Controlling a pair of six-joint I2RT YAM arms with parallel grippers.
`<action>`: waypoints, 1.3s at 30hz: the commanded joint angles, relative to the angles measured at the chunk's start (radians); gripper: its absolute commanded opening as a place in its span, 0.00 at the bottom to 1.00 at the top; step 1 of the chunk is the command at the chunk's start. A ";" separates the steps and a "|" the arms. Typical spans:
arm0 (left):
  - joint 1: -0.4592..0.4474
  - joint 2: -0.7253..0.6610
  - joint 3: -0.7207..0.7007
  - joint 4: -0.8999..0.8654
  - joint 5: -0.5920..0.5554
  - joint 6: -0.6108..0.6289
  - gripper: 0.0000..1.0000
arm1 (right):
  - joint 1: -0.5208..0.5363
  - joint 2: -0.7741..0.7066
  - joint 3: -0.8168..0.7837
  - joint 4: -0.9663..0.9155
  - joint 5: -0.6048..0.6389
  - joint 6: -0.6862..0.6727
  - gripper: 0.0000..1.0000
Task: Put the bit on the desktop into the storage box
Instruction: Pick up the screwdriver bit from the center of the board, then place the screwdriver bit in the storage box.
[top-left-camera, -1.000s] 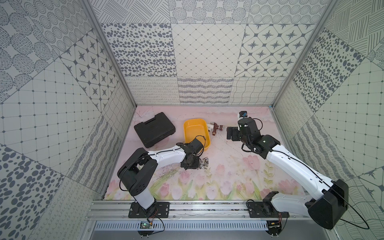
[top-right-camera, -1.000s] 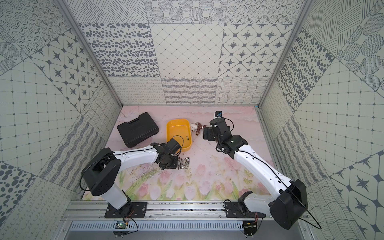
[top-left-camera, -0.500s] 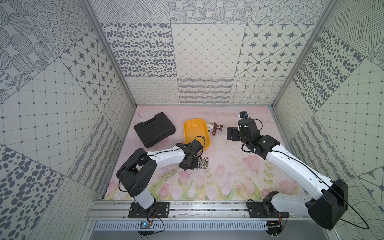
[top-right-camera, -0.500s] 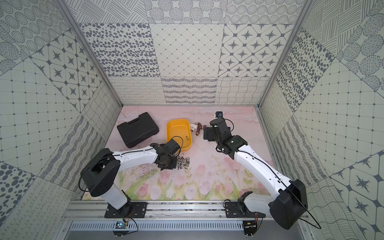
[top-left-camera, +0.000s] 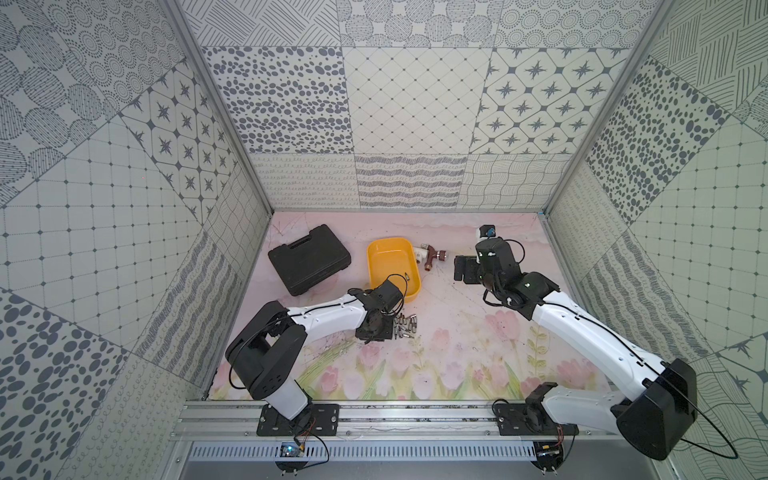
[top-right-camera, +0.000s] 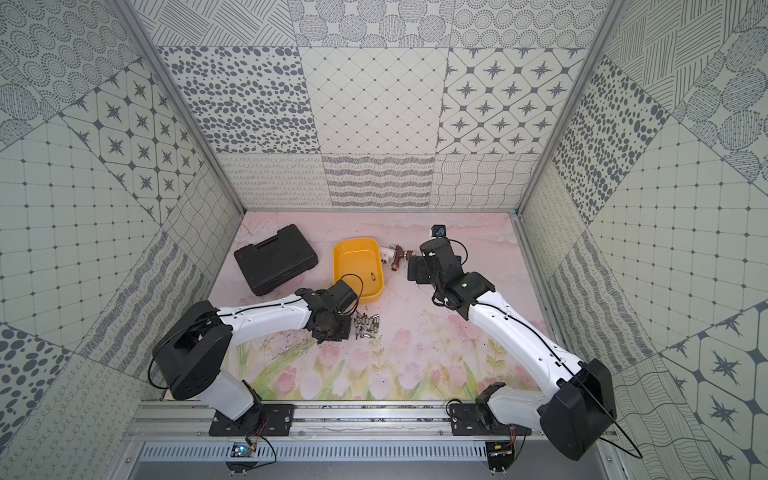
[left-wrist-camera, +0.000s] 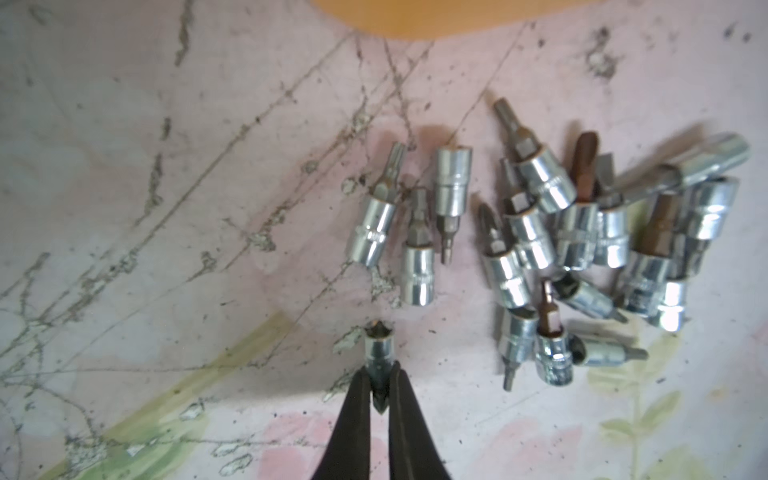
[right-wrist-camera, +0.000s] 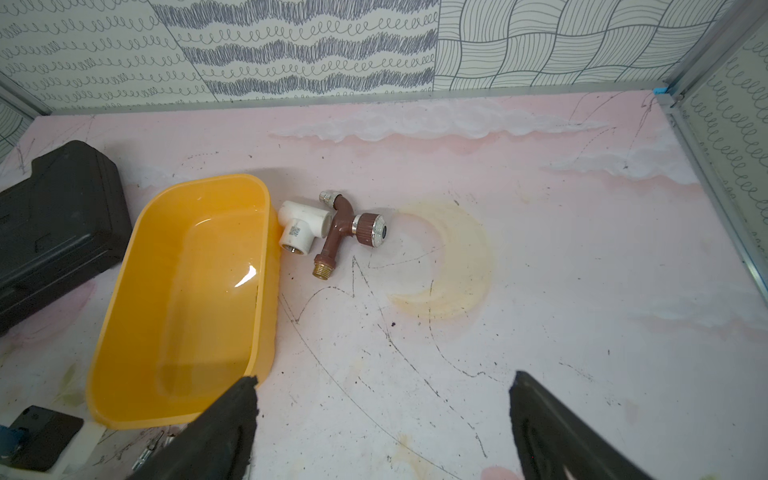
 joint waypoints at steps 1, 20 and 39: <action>-0.002 -0.026 -0.003 -0.051 -0.015 0.008 0.00 | -0.006 -0.035 -0.014 0.040 0.020 0.009 0.97; -0.002 -0.135 0.004 -0.108 -0.073 0.020 0.00 | -0.009 -0.049 -0.022 0.040 0.021 0.019 0.97; 0.056 -0.274 0.211 -0.146 -0.053 0.155 0.00 | -0.010 -0.060 -0.022 0.040 0.011 0.024 0.97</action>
